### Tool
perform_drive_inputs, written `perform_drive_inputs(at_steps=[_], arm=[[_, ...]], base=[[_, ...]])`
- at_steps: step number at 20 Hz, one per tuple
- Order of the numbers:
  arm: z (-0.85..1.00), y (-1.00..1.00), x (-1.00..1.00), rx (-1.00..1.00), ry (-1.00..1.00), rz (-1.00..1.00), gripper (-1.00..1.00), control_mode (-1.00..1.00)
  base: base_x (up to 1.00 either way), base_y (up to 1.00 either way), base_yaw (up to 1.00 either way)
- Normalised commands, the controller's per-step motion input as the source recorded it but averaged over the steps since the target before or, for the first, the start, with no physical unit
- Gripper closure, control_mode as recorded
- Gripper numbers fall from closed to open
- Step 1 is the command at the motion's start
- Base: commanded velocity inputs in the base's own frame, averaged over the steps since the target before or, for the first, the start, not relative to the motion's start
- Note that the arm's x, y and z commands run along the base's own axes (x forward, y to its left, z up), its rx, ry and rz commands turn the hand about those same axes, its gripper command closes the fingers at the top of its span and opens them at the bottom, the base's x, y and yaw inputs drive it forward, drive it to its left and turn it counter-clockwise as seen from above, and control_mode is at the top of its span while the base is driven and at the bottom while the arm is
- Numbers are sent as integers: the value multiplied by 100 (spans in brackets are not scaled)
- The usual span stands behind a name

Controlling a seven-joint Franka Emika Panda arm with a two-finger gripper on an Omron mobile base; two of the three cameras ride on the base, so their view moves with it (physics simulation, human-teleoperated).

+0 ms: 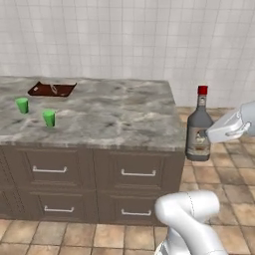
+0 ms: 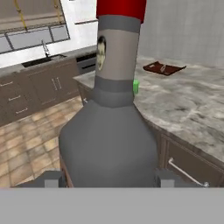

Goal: Place the drinks on the dining counter in a tight cluster.

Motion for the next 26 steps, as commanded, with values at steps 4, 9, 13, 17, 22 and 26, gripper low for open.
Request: perform_drive_inputs(at_steps=[4, 9, 13, 17, 22, 26], arm=[[0, 0, 0, 0, 0, 0, 100, 100], [0, 0, 0, 0, 0, 0, 100, 100], [0, 0, 0, 0, 0, 0, 100, 100], [0, 0, 0, 0, 0, 0, 100, 100], [0, 0, 0, 0, 0, 0, 100, 100], [0, 0, 0, 0, 0, 0, 100, 100]], base=[[74, 100, -37], [81, 100, -45], [79, 100, -61], [85, 77, -50], [27, 14, -5], [0, 0, 0]])
